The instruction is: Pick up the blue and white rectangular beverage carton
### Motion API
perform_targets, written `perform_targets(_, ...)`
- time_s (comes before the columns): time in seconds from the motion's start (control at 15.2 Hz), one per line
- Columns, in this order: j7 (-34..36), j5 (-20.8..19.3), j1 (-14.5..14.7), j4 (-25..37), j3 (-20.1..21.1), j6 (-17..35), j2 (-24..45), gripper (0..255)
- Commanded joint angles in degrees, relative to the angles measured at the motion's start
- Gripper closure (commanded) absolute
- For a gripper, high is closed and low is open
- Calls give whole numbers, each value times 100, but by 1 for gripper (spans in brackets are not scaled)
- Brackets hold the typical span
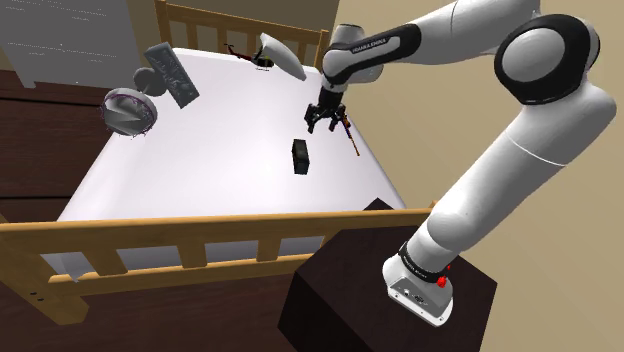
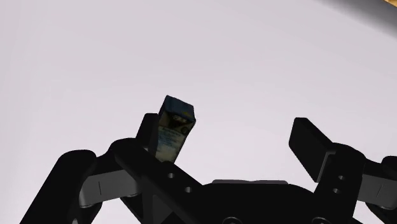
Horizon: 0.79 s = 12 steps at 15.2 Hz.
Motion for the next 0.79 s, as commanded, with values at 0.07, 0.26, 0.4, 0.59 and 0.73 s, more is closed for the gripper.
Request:
perform_targets(0.07, 68, 69, -54, 381, -55, 284, 645, 0)
perform_targets(0.26, 128, 158, -113, 795, -102, 520, 1280, 0)
perform_targets(0.4, 166, 224, -159, 1105, -129, 643, 1705, 0)
perform_targets(0.59, 224, 327, -240, 1620, -163, 779, 2344, 0)
perform_targets(0.73, 266, 395, -304, 2000, -179, 837, 2773, 0)
